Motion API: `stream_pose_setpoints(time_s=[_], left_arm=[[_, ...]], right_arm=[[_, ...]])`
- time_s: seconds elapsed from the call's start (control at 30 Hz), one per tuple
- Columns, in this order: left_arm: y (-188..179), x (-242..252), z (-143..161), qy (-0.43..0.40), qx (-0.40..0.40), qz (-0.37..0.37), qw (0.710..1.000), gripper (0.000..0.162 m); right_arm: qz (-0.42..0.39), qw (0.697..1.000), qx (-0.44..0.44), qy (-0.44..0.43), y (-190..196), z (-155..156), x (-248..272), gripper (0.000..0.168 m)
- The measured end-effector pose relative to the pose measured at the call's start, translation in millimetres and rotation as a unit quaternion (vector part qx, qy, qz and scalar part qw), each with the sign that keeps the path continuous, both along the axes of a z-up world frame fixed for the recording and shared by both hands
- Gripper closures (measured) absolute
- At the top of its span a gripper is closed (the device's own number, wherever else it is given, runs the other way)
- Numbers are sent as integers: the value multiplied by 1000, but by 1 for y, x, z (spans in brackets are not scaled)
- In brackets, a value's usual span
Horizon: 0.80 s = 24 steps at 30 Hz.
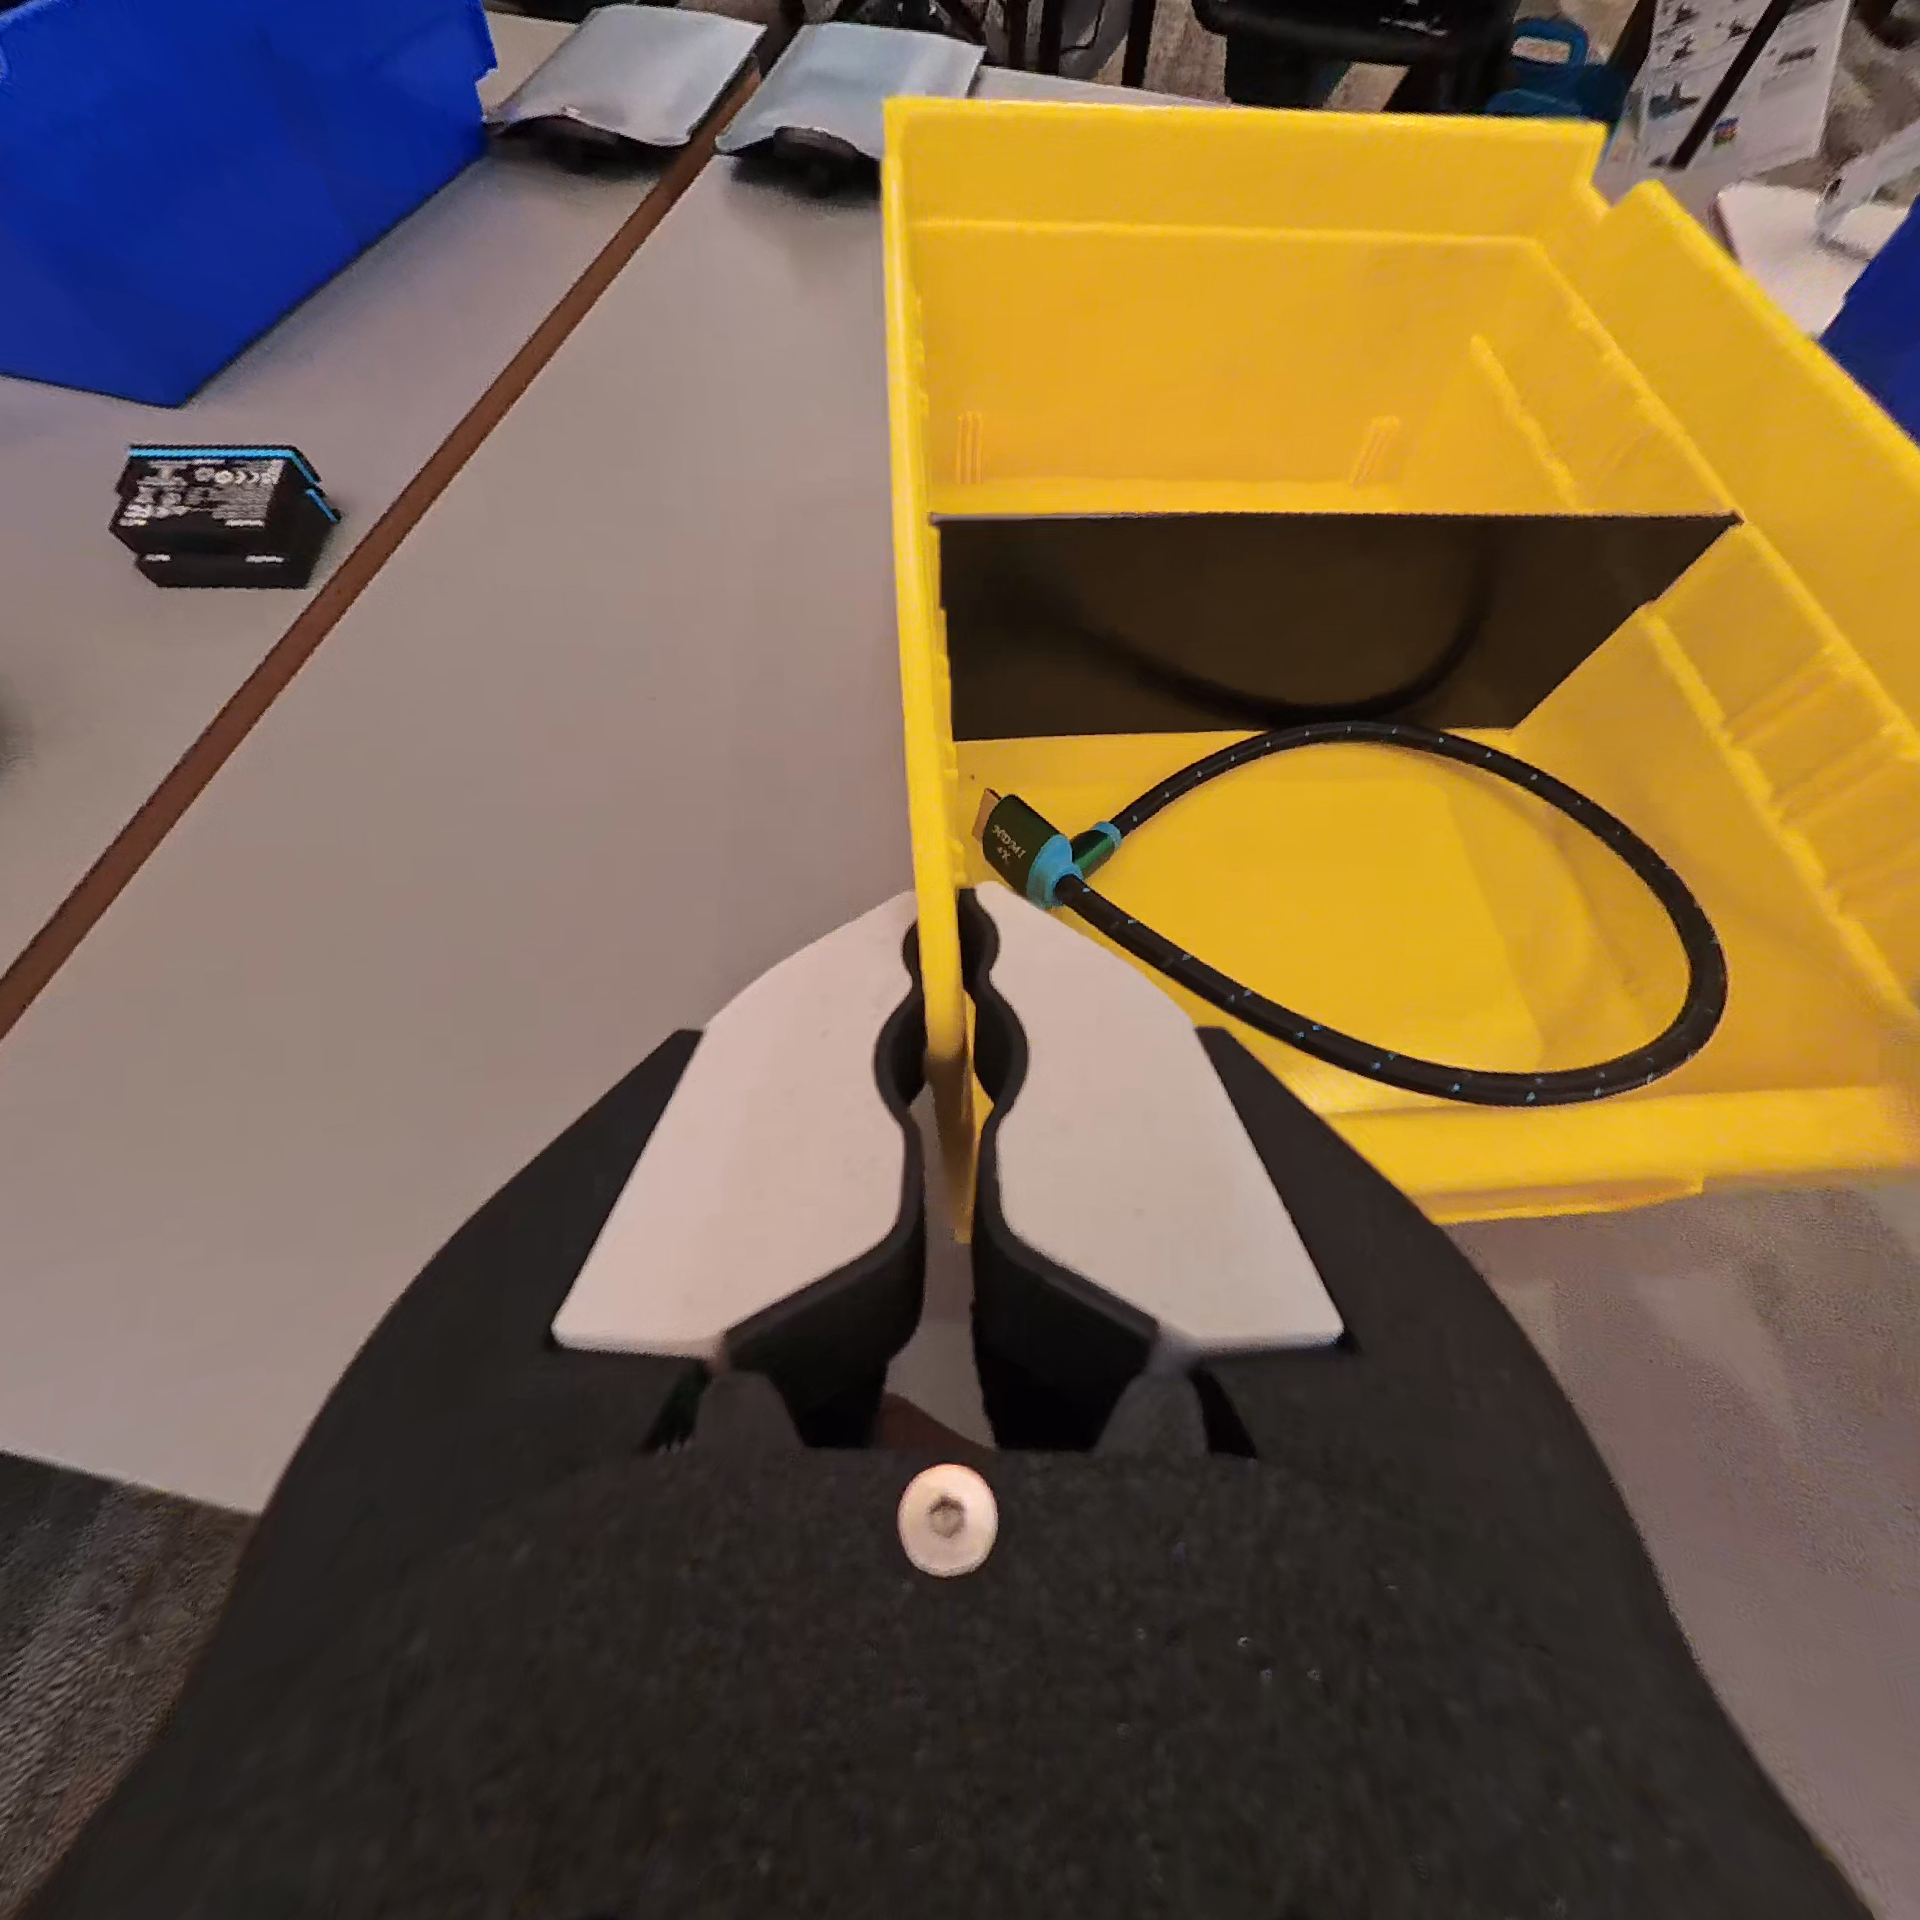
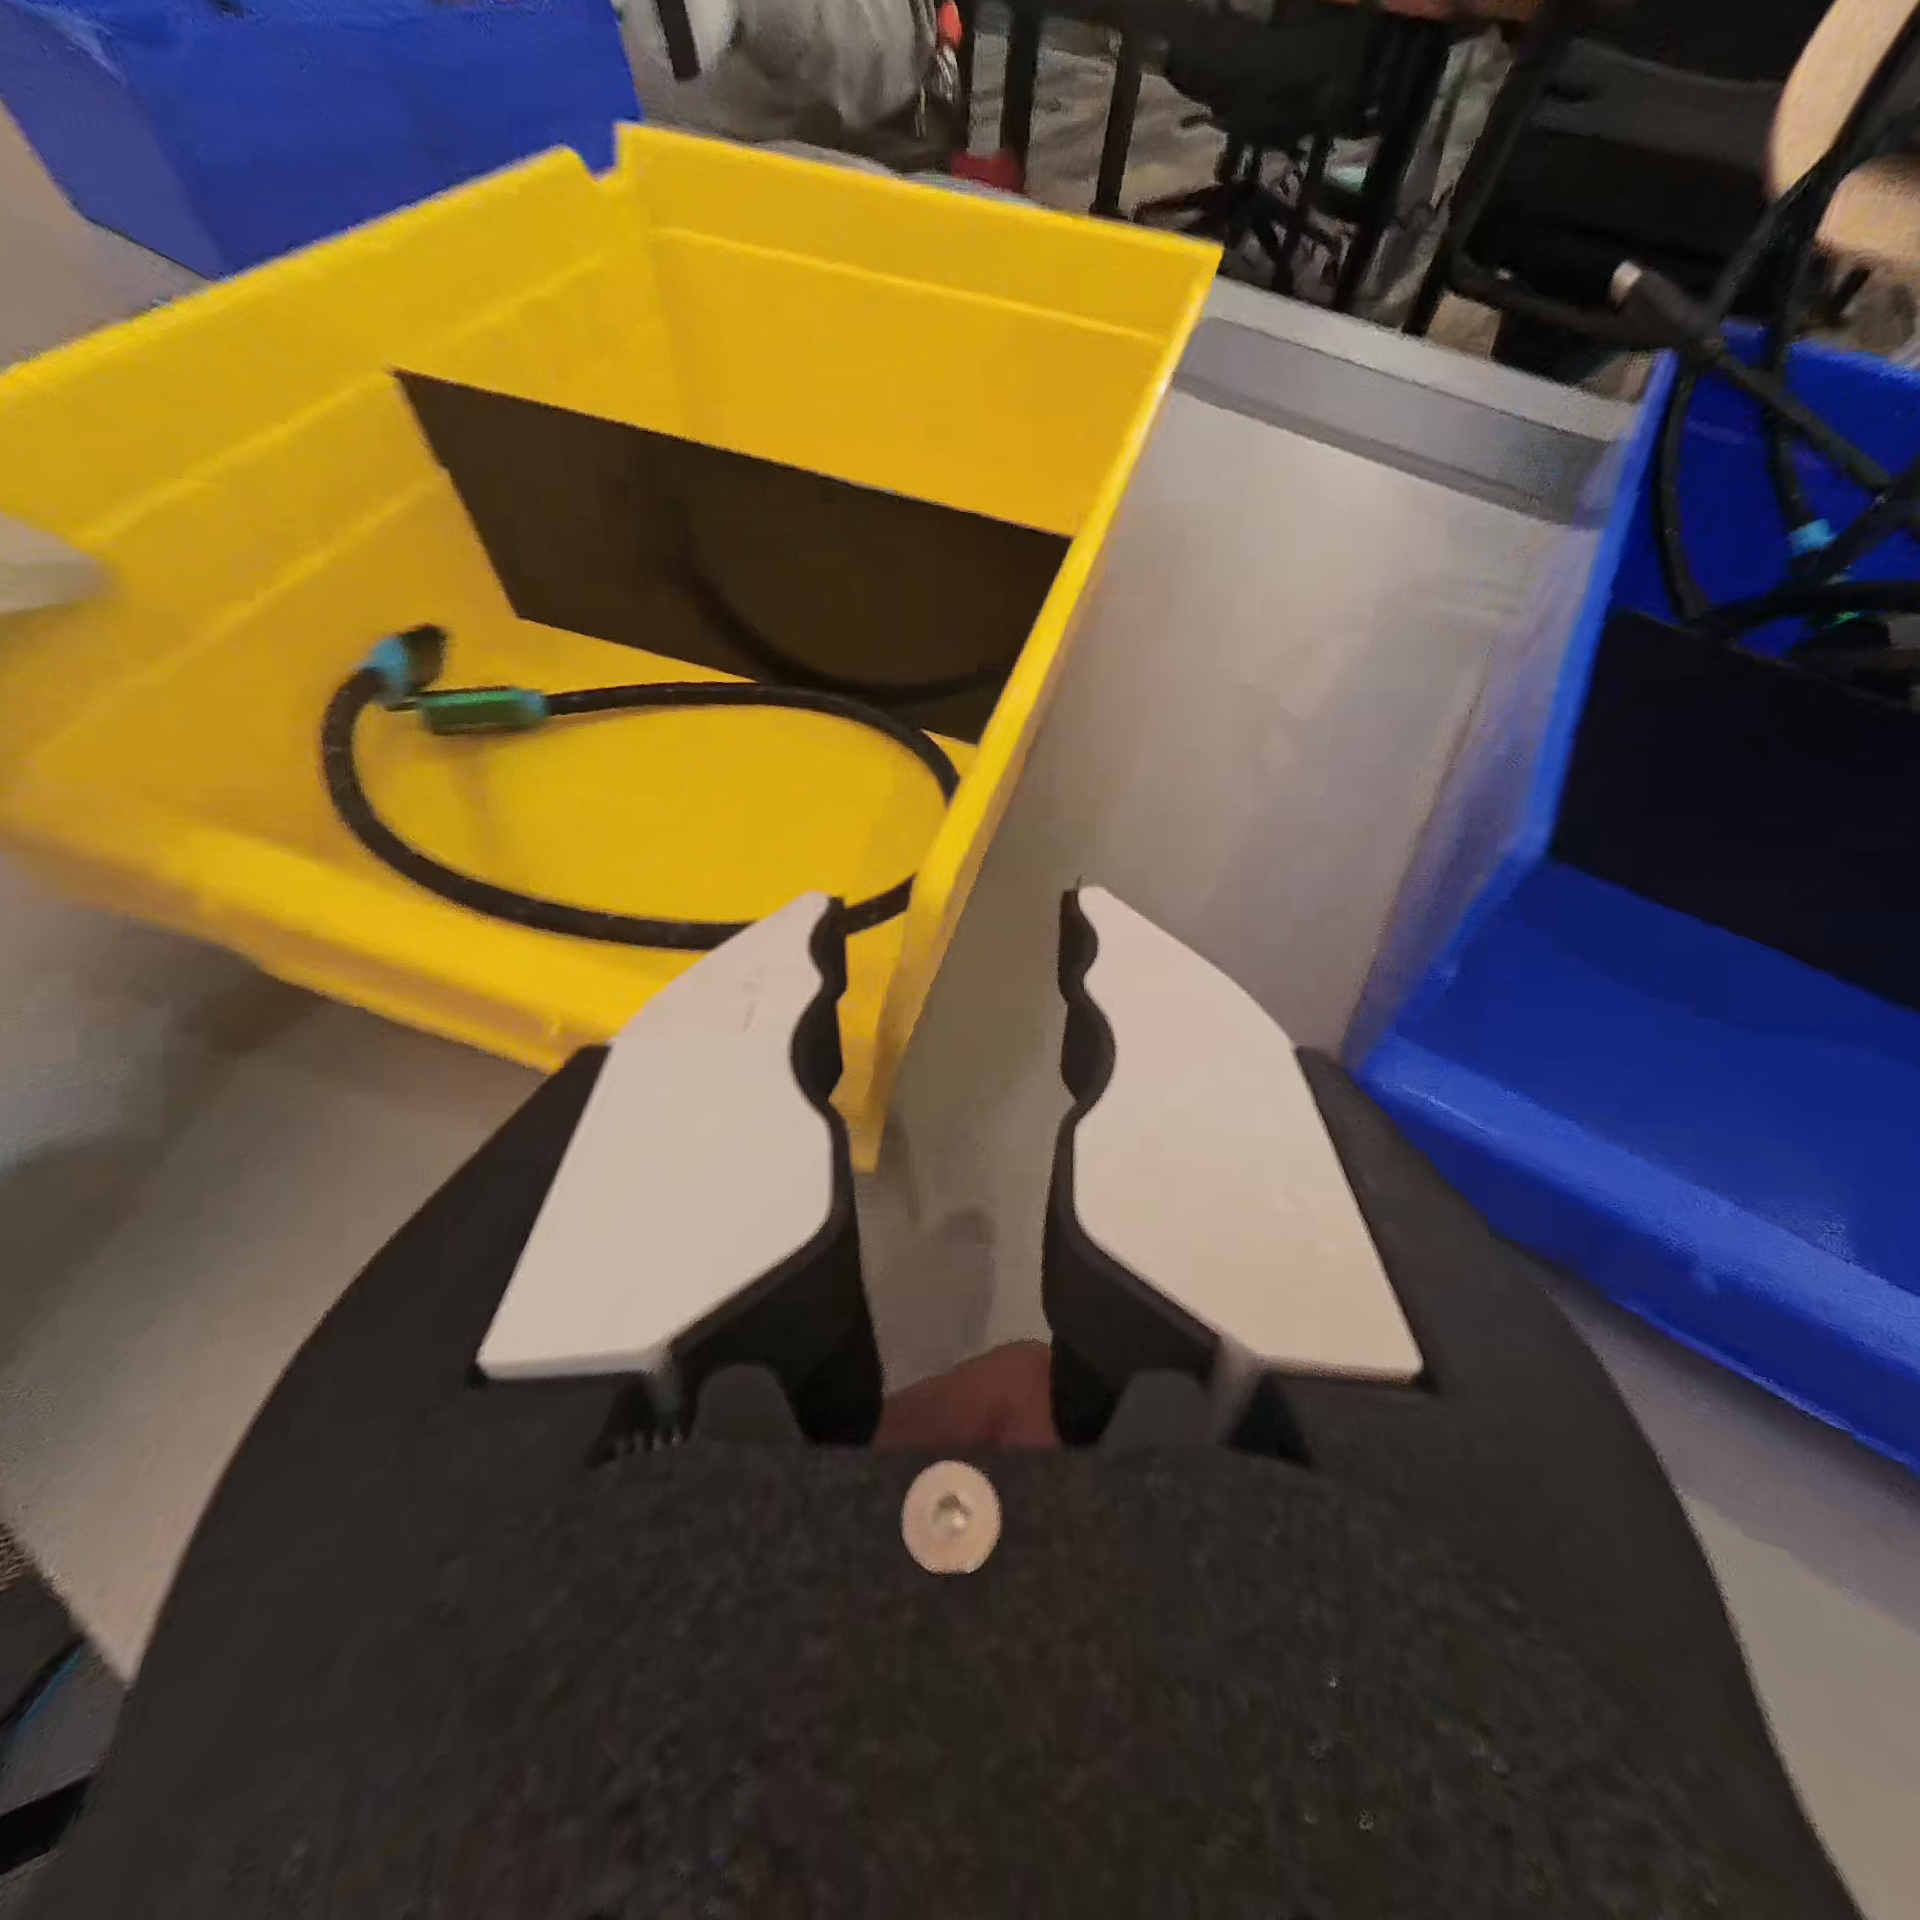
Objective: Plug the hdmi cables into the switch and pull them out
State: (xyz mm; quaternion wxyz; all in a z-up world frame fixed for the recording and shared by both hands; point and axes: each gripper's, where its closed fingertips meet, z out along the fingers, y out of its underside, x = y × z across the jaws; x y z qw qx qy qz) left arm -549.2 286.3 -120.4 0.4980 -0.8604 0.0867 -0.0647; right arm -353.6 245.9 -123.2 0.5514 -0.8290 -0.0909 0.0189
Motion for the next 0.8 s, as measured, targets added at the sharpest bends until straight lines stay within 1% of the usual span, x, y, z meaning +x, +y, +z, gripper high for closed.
stream_pose_setpoints(time_s=[0.03, 0.07, 0.1, 0.17, 0.23, 0.3, 0.37, 0.43, 0.53, 0.6, 0.7, 0.8], left_arm=[[-3, 1, 0, 11, 6, -5, 1000, 159], [-6, 2, 1, 20, 13, -8, 1000, 159], [-10, 2, 1, 29, 18, -5, 999, 159], [-17, 1, 10, 56, 41, 10, 998, 159], [-25, 1, 31, 83, 83, 27, 993, 159], [-33, 3, 60, 83, 130, 37, 987, 159], [-41, 11, 89, 62, 166, 42, 983, 159], [-49, 33, 116, 40, 196, 34, 979, 159], [-59, 87, 150, 29, 233, 10, 972, 158], [-62, 134, 164, 13, 238, -14, 971, 158], [-65, 221, 178, -21, 225, -75, 971, 158], [-79, 320, 179, -29, 216, -145, 965, 158]], right_arm=[[8, 1000, -12, 8, 7, -6, -5, 136], [12, 1000, -23, 6, 11, -10, -7, 151], [-6, 1000, -21, 6, 16, -8, -2, 160], [-7, 1000, -15, 19, 21, -6, 0, 164], [-12, 999, 9, 28, 22, 3, 0, 164], [-13, 998, 53, 31, 18, 29, 2, 165], [-9, 995, 99, 31, 11, 67, 8, 165], [-10, 990, 137, 31, 1, 107, 26, 165], [-35, 983, 180, 16, -17, 155, 78, 166], [-59, 979, 197, -1, -32, 178, 122, 165], [-109, 974, 197, -16, -59, 195, 201, 166], [-170, 969, 176, -28, -91, 195, 295, 166]])
